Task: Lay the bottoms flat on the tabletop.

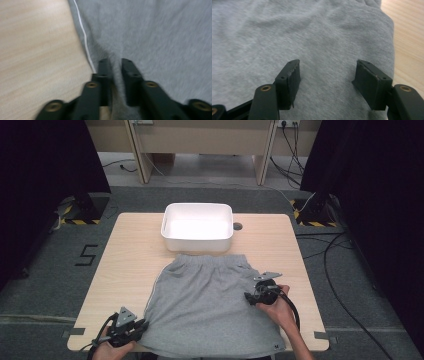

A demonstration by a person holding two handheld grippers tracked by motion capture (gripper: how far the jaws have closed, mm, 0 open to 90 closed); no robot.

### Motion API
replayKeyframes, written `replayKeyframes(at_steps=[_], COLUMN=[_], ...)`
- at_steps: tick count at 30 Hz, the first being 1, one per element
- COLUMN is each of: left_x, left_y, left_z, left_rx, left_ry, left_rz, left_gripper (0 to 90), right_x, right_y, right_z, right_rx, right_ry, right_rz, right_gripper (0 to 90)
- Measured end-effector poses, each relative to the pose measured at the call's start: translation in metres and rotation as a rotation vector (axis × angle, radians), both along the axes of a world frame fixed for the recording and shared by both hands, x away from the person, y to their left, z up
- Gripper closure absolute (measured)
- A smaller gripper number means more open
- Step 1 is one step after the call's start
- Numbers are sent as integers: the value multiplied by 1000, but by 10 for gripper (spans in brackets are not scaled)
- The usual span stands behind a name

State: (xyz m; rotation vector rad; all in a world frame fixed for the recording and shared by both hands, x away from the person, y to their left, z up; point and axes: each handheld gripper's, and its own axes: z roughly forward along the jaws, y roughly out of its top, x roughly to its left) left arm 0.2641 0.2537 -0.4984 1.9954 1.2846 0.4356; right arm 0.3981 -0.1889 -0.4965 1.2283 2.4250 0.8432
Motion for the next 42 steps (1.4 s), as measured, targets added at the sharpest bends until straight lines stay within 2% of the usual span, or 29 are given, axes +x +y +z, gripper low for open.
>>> replayKeyframes(at_steps=[2, 4, 5, 7, 8, 10, 12, 14, 16, 18, 20, 24, 28, 30, 36, 37, 39, 40, 42], left_x=[9, 22, 29, 45, 52, 62, 72, 78, 80, 81, 83, 83, 86, 87, 85, 84, 84, 85, 91], left_y=[-5, -15, -20, -29, -34, -40, -43, -45, -46, -46, -46, -52, -54, -54, -56, -56, -55, -55, -55], left_z=[8, 14, 16, 16, 16, 12, 6, -2, -9, -14, -12, -12, -13, -13, -8, -7, -2, 1, 4], left_rx=[-33, -51, -62, -105, -110, -96, -88, -64, -44, -60, -52, -13, -22, -25, 9, -3, -49, -53, -59], left_ry=[-38, -70, -73, -62, -53, -39, -22, 3, 28, 22, 31, 27, 13, 19, 36, 28, -20, -35, -39], left_rz=[8, -9, -24, -48, -55, -67, -58, -57, -63, -57, -61, -74, -67, -66, -102, -102, -57, -46, -43], left_gripper=[564, 532, 524, 509, 496, 477, 466, 458, 455, 456, 455, 442, 446, 447, 441, 445, 452, 452, 453], right_x=[0, 2, 5, 11, 15, 22, 29, 36, 40, 44, 47, 53, 57, 59, 58, 58, 56, 56, 55], right_y=[-2, -3, -2, 0, 1, 5, 8, 11, 12, 11, 10, 9, 9, 8, 9, 9, 9, 9, 10], right_z=[8, 17, 21, 27, 28, 27, 23, 16, 9, 3, 0, 0, 0, -1, 1, 3, 7, 9, 11], right_rx=[12, 34, 36, 26, 17, 7, 0, -26, -58, -74, -54, -49, -50, -49, -54, -60, -44, -30, -12], right_ry=[-23, -61, -73, -91, -96, -90, -76, -58, -38, -35, -24, -24, -26, -31, -23, -21, -23, -25, -26], right_rz=[-7, -21, -20, -24, -27, -29, -26, -19, -17, -17, -27, -33, -43, -45, -45, -44, -44, -41, -38], right_gripper=[379, 394, 393, 394, 394, 393, 394, 394, 395, 412, 411, 412, 412, 412, 401, 386, 376, 375, 374])
